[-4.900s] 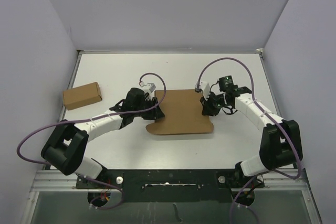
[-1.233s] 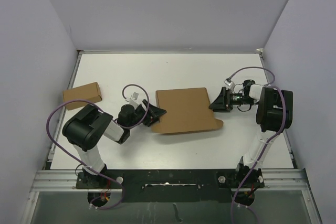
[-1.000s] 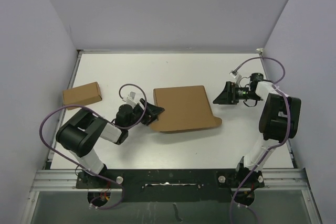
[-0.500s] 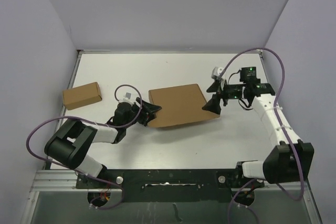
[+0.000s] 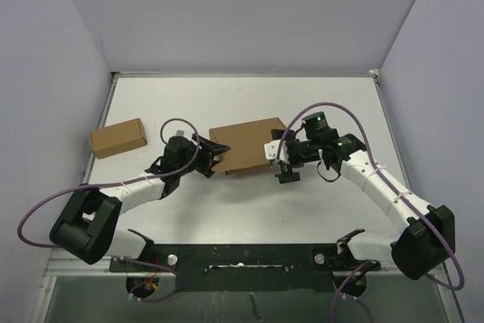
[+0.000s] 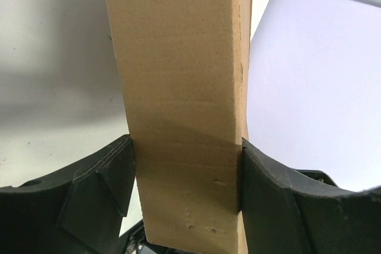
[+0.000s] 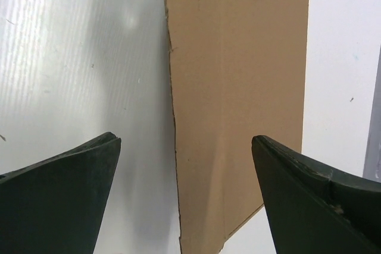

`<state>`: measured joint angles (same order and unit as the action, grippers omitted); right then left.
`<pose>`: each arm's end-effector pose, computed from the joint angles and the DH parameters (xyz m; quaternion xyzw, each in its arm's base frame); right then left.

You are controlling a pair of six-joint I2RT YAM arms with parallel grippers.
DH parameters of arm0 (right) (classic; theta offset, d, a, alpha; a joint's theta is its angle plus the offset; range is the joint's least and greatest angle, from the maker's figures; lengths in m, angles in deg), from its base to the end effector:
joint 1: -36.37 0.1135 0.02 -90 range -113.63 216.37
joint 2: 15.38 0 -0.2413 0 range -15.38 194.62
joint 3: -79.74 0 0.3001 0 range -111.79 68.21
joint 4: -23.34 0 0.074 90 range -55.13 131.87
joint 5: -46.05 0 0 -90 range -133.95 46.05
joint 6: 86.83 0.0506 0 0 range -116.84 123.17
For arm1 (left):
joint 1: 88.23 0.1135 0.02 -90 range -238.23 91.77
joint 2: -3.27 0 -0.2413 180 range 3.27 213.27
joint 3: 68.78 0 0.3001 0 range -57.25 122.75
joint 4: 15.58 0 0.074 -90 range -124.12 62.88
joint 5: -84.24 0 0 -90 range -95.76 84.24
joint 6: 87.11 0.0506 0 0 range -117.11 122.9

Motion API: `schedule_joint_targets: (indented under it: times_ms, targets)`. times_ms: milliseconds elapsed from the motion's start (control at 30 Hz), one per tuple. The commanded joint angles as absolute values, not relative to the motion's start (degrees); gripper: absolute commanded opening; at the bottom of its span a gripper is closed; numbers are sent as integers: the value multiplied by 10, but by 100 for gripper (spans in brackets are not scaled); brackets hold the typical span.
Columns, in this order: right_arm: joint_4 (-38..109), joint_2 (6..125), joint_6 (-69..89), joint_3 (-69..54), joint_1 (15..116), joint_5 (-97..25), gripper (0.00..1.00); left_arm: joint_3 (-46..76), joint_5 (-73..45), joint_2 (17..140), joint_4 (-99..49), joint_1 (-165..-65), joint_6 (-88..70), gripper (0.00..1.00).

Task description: Fold the paper box

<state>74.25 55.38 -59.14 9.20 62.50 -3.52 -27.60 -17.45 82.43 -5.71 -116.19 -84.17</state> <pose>0.2649 0.1665 0.2526 -0.6996 0.5540 0.2128 0.3980 0.2780 -0.1592 0.1076 -0.3752 0.7680 -0.4784 0.2011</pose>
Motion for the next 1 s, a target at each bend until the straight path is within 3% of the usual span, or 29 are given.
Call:
schedule_joint_targets:
  times_ms: [0,567,967]
  targets:
    - [673,554,-620,113,663,-134,98,-243,-170,788,-94,-1153,-879,52]
    - [365,569,-596,261,734,-316,100,-221,-174,762,-145,-1141,-911,53]
    - [244,602,-617,301,761,-363,82,-219,-187,768,-131,-1142,-919,53]
